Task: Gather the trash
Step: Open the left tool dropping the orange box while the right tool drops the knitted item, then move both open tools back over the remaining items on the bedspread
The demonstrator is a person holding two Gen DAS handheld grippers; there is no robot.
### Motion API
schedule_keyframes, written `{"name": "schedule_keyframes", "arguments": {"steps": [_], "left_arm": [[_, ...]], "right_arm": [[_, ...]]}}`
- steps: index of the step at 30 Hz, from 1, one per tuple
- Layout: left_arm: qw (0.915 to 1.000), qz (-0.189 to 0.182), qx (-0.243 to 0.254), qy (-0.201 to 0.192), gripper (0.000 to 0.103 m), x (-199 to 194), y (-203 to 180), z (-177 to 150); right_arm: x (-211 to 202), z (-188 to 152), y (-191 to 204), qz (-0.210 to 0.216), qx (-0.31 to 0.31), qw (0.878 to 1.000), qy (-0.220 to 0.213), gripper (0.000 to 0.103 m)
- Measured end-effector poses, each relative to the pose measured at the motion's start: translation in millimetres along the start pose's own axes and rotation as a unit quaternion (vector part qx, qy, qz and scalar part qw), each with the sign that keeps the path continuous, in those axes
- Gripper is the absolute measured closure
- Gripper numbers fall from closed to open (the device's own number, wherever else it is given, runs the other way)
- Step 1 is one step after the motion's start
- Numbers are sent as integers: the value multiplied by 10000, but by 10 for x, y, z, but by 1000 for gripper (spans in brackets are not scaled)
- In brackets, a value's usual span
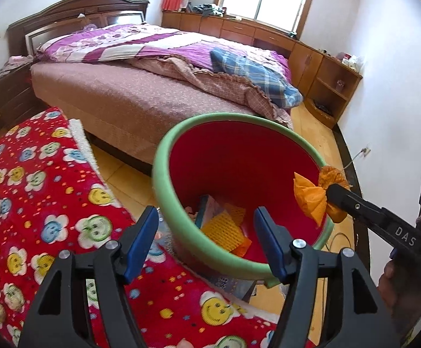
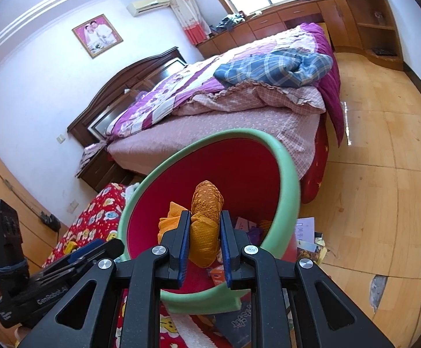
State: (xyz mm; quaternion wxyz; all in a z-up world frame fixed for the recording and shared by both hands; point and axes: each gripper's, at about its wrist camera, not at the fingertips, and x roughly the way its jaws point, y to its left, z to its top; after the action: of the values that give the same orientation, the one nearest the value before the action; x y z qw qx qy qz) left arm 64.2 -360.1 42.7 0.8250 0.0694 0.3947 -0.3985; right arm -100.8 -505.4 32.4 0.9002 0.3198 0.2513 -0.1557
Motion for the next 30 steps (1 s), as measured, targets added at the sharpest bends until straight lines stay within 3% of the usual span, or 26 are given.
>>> {"name": "schedule_keyframes", "arguments": {"steps": [11,17,19,23,27,30], "left_arm": [[9983,289,-486,-127,35,-294,348,-4],[9961,433,-740,-202,35,-442,549,-35],[9953,465,-818,-235,35,-490,607,-49],[9935,569,-937,-298,35,-603,727,-80],[9914,711,-1039,-359,35,-721,844,-117],[9896,805,-1132,-385,35,-804,939,-146]], "right_arm": [[239,-22,140,-47,-191,9993,312,80],[278,-27,205,-27,-222,9989,412,63],[275,-22,223,-43,-209,9989,416,50],[251,-13,310,-94,-320,9986,415,45],[225,-25,406,-171,-422,9982,378,33],[220,-37,467,-195,-473,9979,392,32]]}}
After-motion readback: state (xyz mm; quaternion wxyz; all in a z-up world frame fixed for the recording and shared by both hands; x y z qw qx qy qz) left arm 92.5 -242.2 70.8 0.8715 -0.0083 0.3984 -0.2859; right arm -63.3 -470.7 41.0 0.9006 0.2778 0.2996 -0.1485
